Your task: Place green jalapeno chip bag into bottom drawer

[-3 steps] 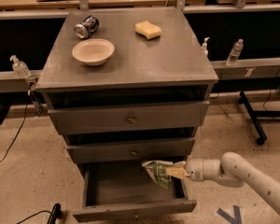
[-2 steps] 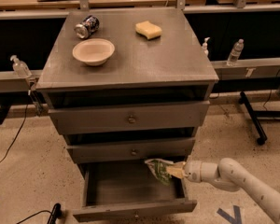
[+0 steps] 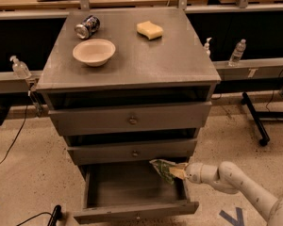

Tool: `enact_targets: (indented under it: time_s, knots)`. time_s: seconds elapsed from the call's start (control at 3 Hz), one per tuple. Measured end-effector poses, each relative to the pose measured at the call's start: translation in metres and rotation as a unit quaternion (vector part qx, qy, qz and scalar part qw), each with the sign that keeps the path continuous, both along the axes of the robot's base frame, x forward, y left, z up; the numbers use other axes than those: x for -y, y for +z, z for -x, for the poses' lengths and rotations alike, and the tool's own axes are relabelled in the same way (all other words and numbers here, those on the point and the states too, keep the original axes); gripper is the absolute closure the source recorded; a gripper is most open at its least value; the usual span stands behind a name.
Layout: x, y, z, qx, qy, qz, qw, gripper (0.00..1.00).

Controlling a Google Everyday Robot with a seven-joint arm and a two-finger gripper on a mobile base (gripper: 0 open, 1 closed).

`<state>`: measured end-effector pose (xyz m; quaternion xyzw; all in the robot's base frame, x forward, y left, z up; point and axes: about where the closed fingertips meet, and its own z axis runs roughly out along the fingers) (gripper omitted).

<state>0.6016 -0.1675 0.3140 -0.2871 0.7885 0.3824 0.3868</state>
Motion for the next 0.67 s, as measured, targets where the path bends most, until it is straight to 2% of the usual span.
enact_targets:
  time_s: [0.33, 0.67]
  knots:
    - [0.0005, -0.0115, -0.0052, -0.007, 0.014, 0.003, 0.9999, 1.0]
    - [-0.0009, -0.0175, -0.0075, -0.012, 0.024, 0.004, 0.9996, 0.84]
